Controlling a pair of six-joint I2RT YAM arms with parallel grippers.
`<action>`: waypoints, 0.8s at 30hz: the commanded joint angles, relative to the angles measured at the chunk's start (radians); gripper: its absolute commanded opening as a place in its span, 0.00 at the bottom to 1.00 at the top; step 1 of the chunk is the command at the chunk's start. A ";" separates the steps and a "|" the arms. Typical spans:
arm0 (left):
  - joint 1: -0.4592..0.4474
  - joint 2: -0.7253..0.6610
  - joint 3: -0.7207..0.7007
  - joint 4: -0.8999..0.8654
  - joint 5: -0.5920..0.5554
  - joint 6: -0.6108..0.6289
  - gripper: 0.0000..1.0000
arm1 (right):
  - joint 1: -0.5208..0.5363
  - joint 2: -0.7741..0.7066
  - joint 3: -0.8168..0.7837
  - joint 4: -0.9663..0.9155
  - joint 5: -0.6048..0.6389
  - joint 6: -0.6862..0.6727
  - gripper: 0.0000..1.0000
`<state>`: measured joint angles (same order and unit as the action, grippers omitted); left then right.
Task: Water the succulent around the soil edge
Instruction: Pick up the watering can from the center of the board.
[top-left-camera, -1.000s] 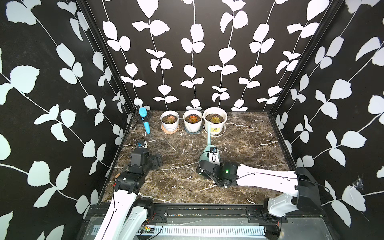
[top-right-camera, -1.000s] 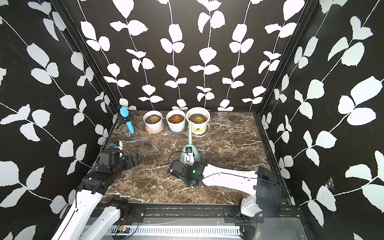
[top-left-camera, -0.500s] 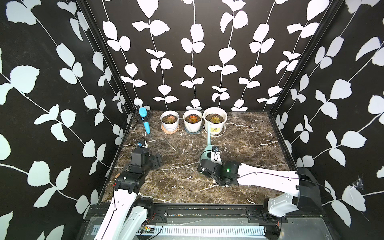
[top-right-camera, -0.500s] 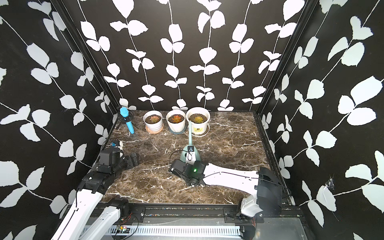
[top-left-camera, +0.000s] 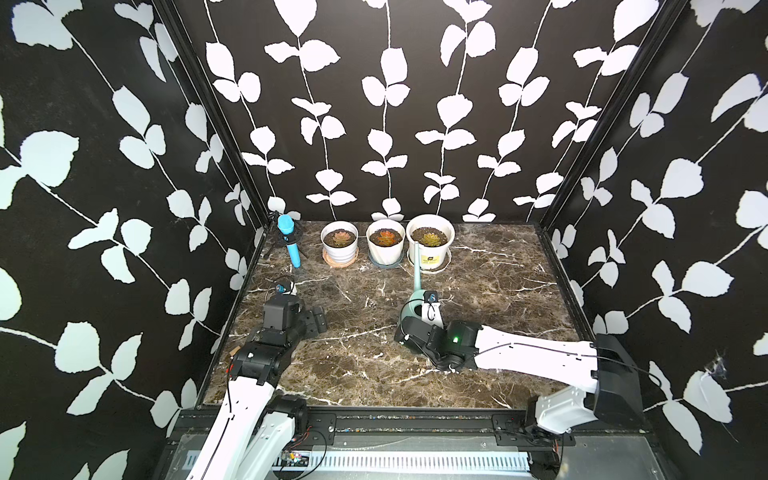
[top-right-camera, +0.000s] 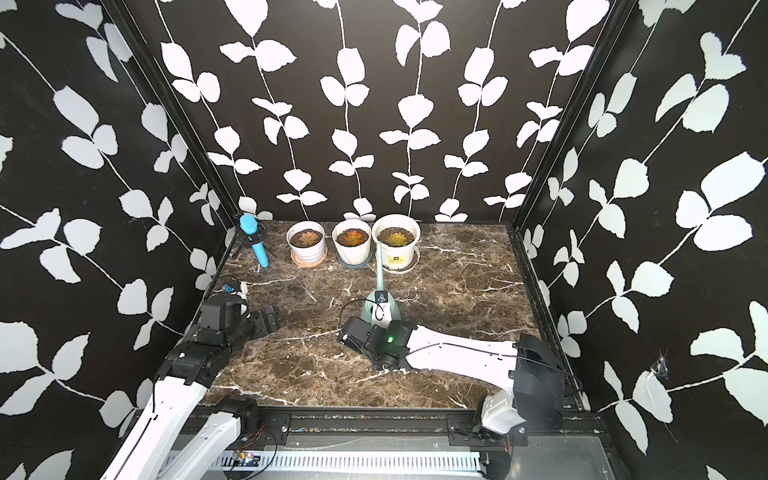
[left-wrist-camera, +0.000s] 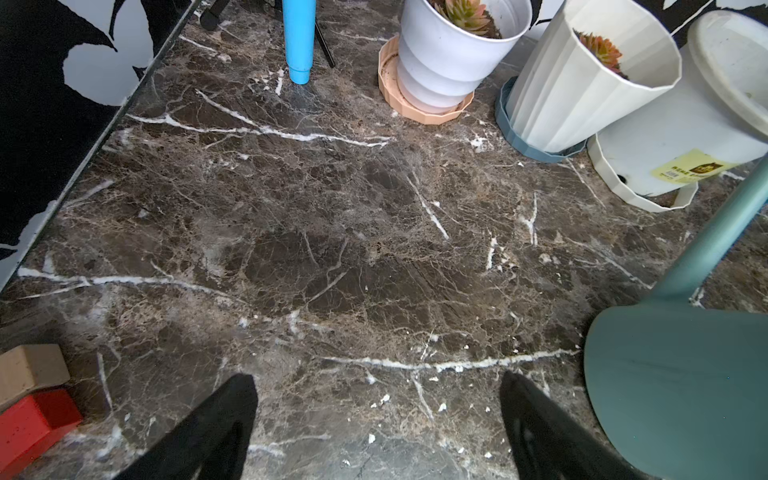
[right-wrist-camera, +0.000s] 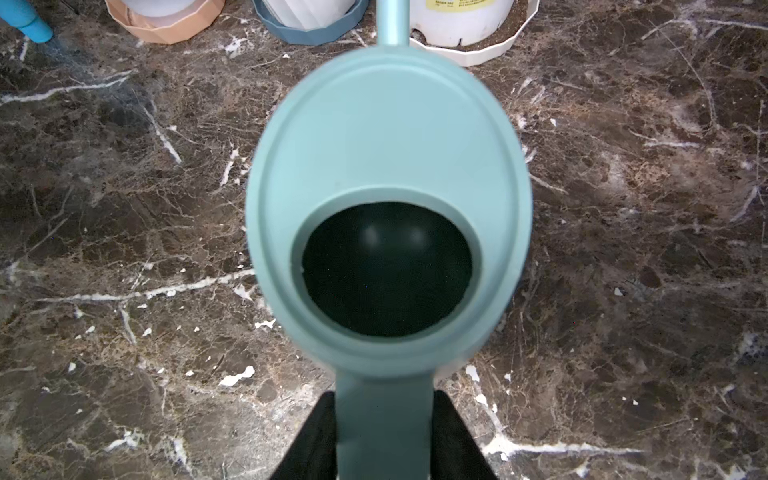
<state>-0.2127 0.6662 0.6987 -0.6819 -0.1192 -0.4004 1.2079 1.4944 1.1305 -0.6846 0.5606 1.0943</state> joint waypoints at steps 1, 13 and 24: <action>-0.004 -0.001 -0.008 0.009 0.006 -0.003 0.92 | -0.006 0.004 0.030 -0.010 0.012 -0.001 0.27; -0.005 0.000 -0.007 0.010 0.008 -0.002 0.92 | -0.006 -0.041 0.028 -0.097 0.017 -0.014 0.00; -0.006 0.001 -0.009 0.012 0.014 -0.002 0.92 | -0.014 -0.226 0.028 -0.206 0.049 -0.124 0.00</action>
<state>-0.2138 0.6685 0.6987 -0.6819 -0.1120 -0.4004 1.2037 1.3167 1.1305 -0.8505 0.5606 1.0271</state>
